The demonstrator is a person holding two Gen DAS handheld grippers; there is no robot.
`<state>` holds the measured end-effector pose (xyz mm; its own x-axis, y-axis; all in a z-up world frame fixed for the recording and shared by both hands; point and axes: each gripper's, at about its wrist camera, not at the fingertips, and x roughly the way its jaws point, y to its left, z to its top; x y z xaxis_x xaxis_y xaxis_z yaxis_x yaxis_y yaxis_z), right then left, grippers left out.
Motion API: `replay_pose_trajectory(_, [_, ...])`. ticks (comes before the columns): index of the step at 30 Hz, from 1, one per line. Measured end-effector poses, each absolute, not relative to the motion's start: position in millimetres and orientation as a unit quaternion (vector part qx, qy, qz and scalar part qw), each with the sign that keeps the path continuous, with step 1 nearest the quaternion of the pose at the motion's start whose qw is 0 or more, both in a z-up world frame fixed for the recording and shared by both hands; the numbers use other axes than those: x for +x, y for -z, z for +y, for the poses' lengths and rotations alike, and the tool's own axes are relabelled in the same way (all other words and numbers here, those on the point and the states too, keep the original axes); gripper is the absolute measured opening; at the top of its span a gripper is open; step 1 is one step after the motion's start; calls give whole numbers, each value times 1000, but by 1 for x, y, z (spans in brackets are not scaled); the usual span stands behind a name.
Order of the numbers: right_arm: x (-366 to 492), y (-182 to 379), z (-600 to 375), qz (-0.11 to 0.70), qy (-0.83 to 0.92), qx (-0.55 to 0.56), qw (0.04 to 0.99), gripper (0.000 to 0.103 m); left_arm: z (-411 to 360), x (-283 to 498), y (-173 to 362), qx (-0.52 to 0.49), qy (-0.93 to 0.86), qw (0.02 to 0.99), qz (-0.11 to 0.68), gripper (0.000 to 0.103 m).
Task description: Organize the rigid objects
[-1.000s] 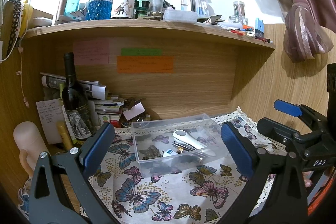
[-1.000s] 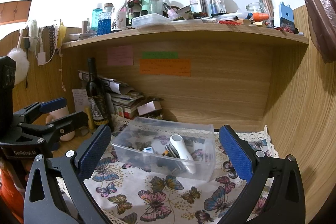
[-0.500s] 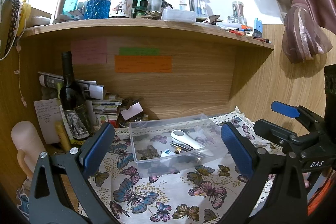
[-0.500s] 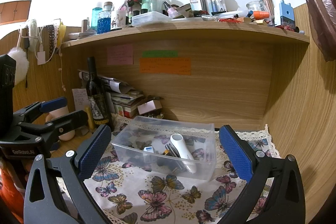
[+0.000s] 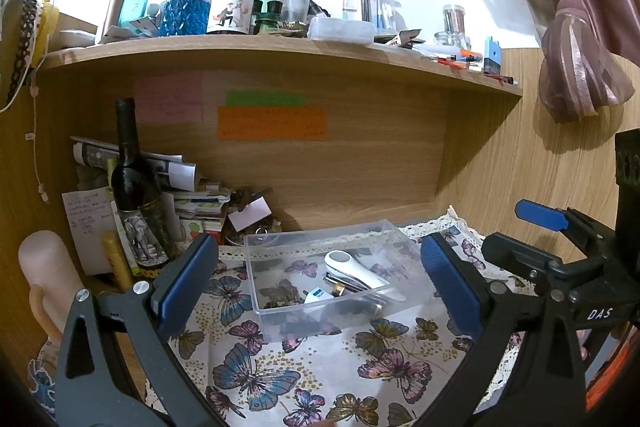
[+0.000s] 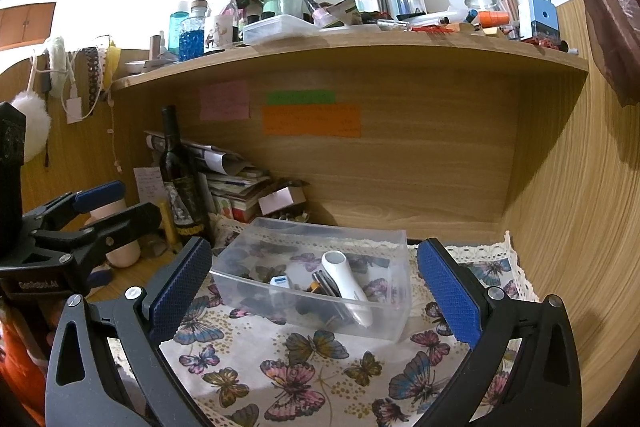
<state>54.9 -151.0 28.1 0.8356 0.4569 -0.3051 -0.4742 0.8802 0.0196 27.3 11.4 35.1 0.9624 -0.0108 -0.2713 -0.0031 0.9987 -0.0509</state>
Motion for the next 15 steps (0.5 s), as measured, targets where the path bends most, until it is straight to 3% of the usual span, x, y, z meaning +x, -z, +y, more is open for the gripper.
replay_pose_trajectory(15, [66, -23, -153, 167, -247, -27, 954, 103, 17, 39, -27, -37, 20, 987, 153, 103])
